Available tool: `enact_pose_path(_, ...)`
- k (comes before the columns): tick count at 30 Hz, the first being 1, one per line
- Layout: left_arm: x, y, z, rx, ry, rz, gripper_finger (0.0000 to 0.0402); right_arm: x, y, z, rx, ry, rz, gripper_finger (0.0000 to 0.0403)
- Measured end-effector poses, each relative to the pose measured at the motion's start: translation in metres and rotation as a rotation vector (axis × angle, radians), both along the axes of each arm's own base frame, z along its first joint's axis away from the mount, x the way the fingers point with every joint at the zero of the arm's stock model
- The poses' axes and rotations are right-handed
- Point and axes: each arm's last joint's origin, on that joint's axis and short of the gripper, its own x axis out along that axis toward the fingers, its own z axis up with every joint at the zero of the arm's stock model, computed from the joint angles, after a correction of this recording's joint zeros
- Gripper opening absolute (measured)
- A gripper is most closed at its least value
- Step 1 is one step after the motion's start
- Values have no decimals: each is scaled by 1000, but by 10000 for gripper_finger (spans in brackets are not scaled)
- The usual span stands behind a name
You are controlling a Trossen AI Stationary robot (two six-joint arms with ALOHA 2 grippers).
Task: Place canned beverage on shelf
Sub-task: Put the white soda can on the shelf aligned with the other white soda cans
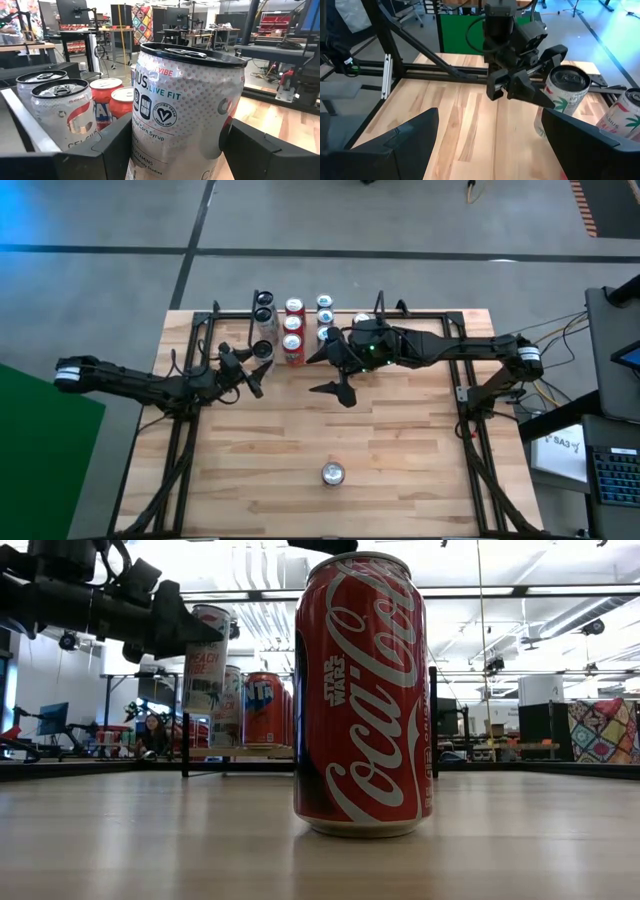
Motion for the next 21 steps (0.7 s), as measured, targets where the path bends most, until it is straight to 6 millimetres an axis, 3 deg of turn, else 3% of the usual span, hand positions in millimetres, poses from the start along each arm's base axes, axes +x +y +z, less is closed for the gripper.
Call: enact_pose_path(21,5,1,-8,2,52,17,244,1,0,-8,0,7,0,343)
